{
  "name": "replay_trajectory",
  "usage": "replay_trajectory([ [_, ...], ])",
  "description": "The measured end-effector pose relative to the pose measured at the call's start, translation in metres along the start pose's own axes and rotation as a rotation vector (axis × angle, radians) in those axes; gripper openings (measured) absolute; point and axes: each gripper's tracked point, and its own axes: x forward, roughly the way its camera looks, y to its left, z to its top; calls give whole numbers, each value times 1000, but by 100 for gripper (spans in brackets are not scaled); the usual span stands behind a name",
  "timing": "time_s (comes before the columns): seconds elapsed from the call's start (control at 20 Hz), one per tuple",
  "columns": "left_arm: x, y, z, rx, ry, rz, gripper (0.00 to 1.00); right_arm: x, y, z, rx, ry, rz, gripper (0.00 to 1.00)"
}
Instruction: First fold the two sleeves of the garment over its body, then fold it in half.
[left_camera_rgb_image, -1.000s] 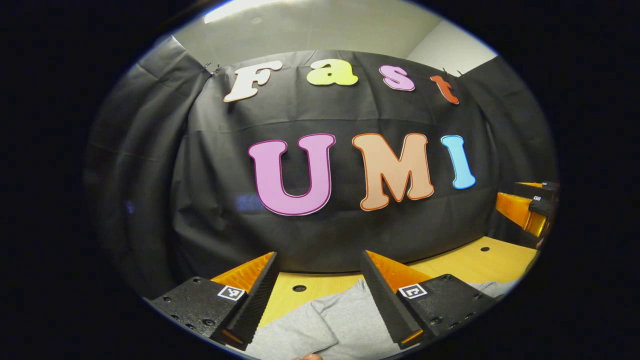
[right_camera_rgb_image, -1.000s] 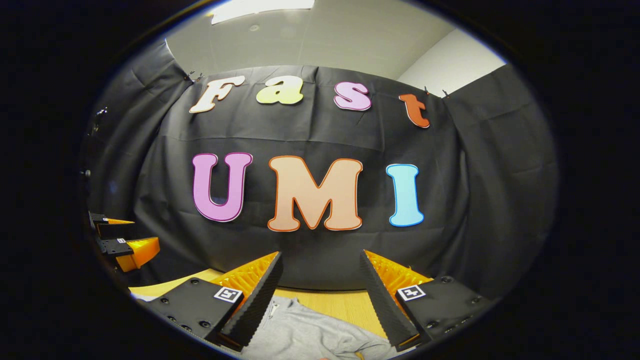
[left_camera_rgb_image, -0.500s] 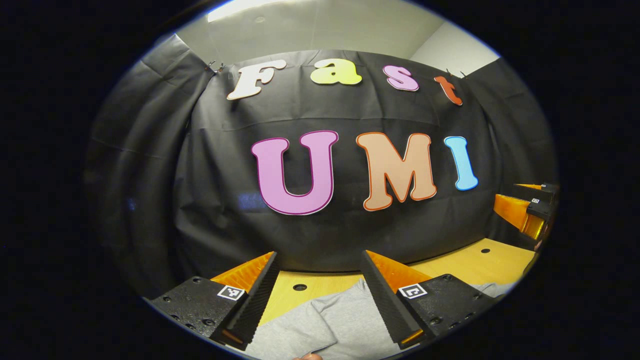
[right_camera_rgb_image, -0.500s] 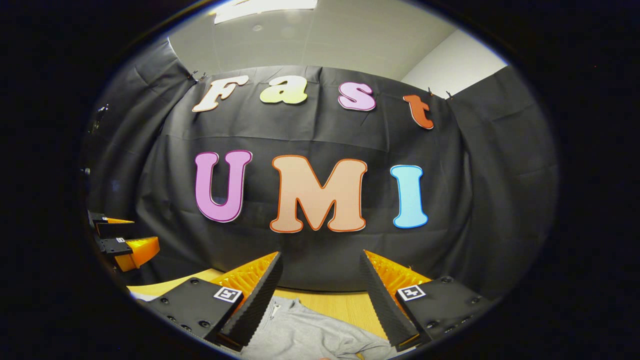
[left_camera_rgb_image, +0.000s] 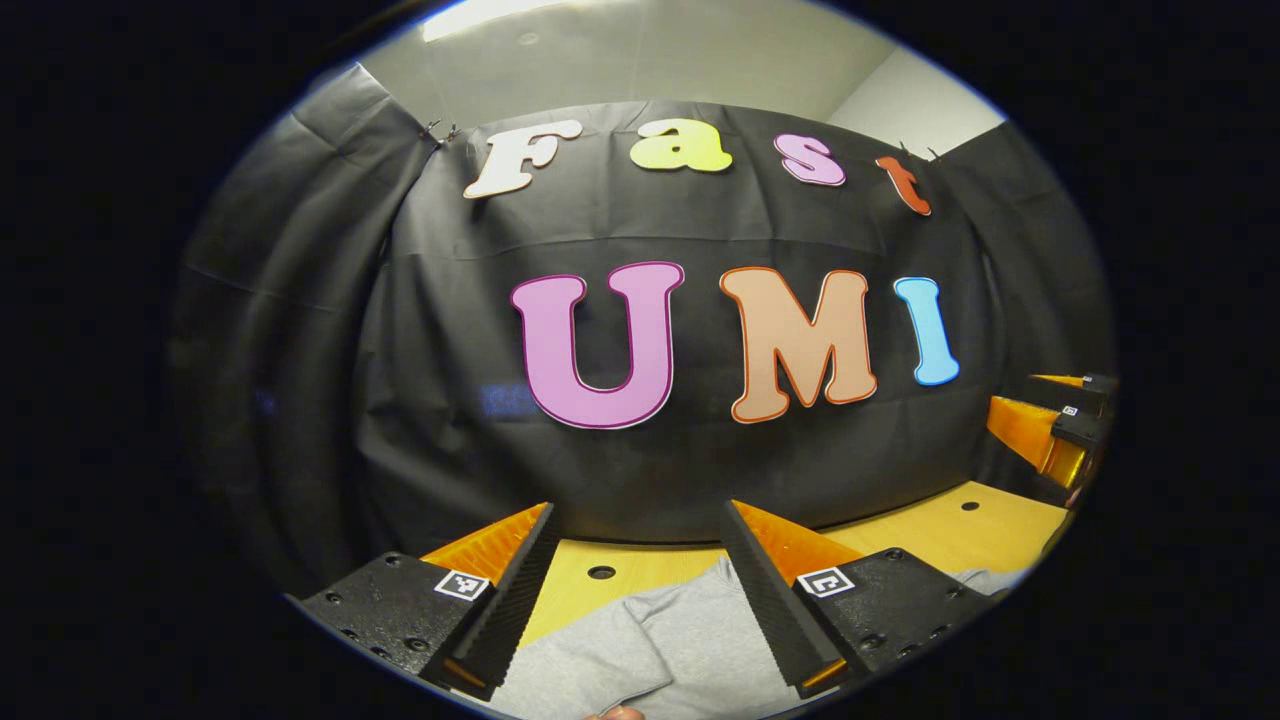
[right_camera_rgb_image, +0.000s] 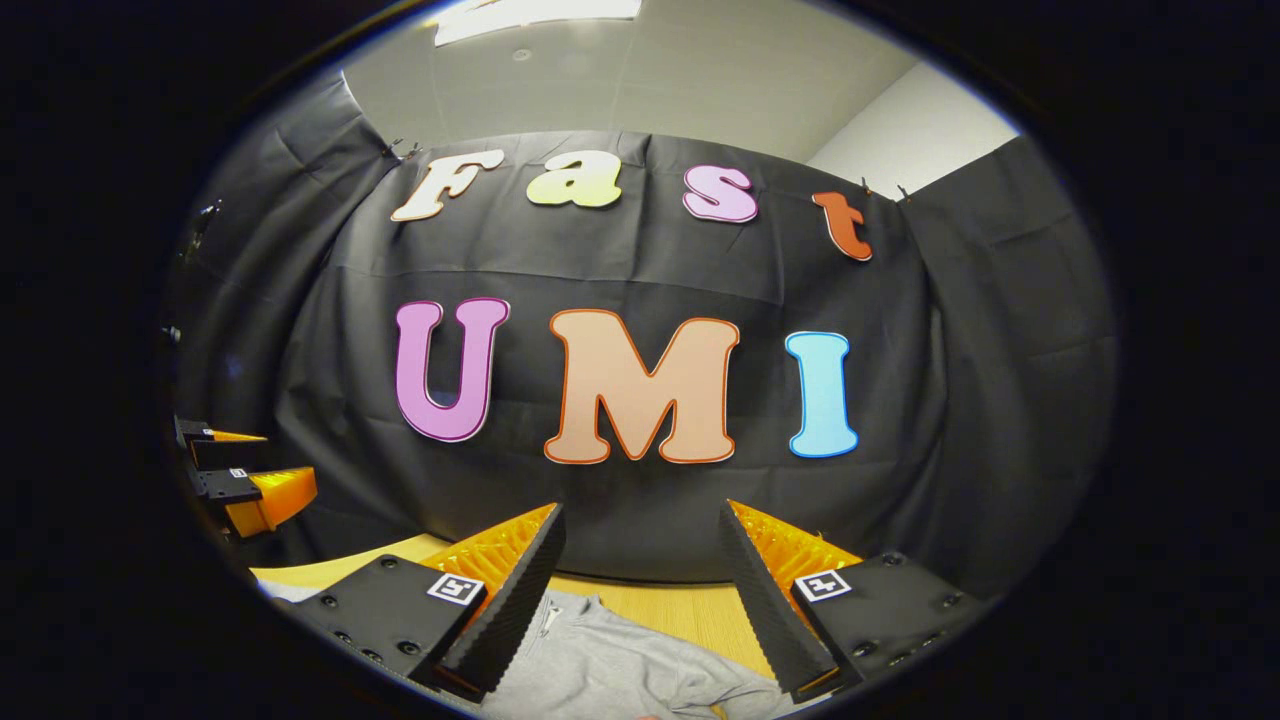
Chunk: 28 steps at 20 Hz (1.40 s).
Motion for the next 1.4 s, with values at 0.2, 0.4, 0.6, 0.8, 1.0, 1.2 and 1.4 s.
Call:
replay_trajectory([
  [0.2, 0, -1, 2, 4, -3, -3, 95, -1, -7, -6, -1, 21, -1, 97],
  [0.4, 2, -5, 3, 9, -10, -17, 98, -5, -29, -8, -36, 34, -15, 97],
  [0.6, 6, -13, 3, 1, -11, -37, 98, -9, -60, -11, -66, 46, -53, 97],
  [0.8, 10, -23, 5, 5, -12, -60, 95, -21, -98, -25, -127, 97, -88, 97],
  [1.0, 15, -34, 5, 6, -15, -83, 98, -36, -141, -44, -160, 161, -144, 97],
  [1.2, 19, -42, 3, 3, -9, -96, 95, -55, -186, -80, -163, 284, -200, 97],
  [1.4, 21, -49, 2, -4, -10, -107, 93, -77, -226, -112, -182, 391, -248, 97],
])
